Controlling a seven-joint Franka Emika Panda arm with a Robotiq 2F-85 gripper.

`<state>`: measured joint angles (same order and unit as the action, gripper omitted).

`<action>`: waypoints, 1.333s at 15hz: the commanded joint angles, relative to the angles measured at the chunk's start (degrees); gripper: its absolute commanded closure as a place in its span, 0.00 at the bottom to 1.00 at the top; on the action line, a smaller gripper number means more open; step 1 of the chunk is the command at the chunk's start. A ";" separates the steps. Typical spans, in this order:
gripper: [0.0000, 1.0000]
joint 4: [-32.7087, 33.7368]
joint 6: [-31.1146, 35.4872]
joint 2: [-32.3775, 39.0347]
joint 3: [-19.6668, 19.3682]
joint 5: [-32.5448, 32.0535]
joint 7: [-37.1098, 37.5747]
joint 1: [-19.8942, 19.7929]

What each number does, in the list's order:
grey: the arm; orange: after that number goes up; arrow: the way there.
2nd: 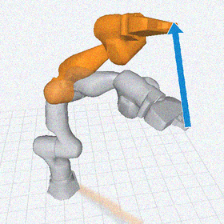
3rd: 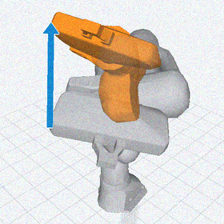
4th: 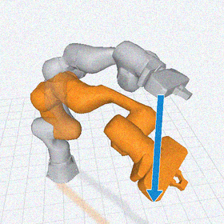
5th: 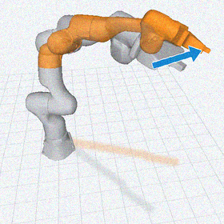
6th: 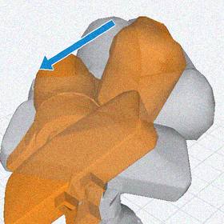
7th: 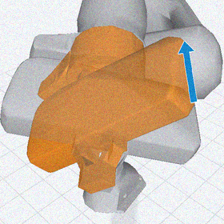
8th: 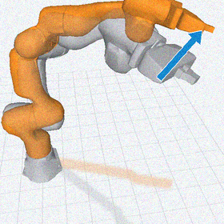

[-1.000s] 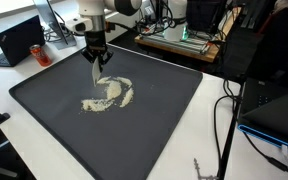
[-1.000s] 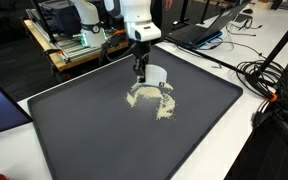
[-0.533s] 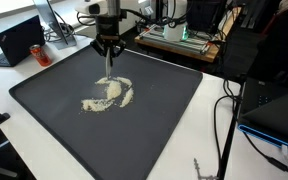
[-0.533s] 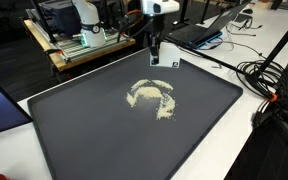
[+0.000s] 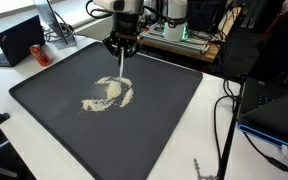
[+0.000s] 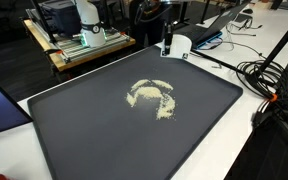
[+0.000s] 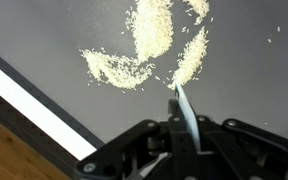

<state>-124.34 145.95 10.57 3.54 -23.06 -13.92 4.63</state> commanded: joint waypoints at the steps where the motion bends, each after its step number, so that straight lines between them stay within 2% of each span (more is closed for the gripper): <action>1: 0.96 0.21 -0.24 -0.03 -0.09 -0.08 0.06 0.18; 3: 0.99 0.25 -0.26 -0.02 -0.33 -0.22 0.08 0.13; 13: 0.99 13.94 -9.78 9.34 0.46 -8.98 0.99 6.22; 17: 0.99 17.01 -12.58 12.74 -0.35 -14.99 5.42 9.24; 20: 0.99 16.40 -10.77 13.84 -0.09 -17.60 10.00 10.22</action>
<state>-108.95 135.06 22.89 3.90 -37.49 -8.09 13.37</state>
